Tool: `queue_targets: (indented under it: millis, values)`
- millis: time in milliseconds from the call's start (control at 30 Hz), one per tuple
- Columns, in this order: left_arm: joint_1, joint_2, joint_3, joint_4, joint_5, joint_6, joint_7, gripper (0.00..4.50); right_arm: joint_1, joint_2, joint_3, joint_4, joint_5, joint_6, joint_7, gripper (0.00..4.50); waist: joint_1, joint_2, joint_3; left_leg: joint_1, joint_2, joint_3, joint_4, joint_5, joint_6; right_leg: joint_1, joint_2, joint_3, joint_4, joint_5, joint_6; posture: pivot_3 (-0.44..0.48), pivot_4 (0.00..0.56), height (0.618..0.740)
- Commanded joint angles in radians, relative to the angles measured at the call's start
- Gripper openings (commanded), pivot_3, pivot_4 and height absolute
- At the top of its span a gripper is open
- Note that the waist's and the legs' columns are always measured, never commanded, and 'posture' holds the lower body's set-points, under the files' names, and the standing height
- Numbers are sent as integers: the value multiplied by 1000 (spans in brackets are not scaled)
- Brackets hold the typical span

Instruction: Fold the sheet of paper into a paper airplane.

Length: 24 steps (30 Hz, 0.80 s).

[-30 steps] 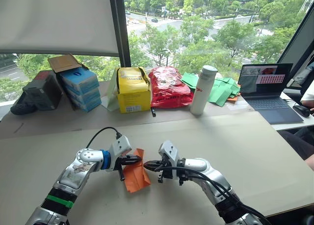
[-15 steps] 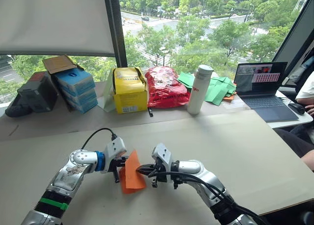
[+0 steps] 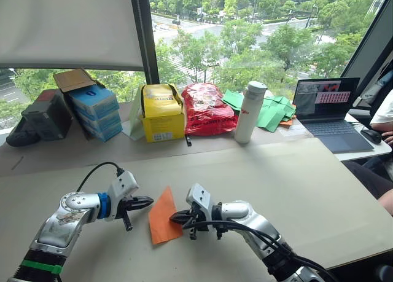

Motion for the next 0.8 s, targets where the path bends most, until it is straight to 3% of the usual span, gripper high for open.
queue_targets:
  millis: [33,133,500,800]
  values:
    - [4,10,67,-114,-86,70,7,44,-2,-8,11,5,-13,18,6,0,1,0,0,0,0,0,0,0,0,0,0,0,0,0,0,0,150,740]
    - [22,-17,64,-167,-142,114,12,44,-4,-14,13,5,-16,22,11,0,0,0,0,0,0,0,0,0,-1,0,0,0,0,0,0,0,150,740]
    - [79,-78,-125,17,72,-83,87,44,-12,-26,13,-19,-13,21,16,0,2,0,0,1,0,0,0,1,-2,0,0,0,0,0,0,0,150,740]
    - [91,-97,-169,43,98,-125,86,44,-25,-19,-44,-58,21,-33,10,0,8,1,-1,1,-1,0,0,0,1,2,-1,0,0,0,0,0,150,740]
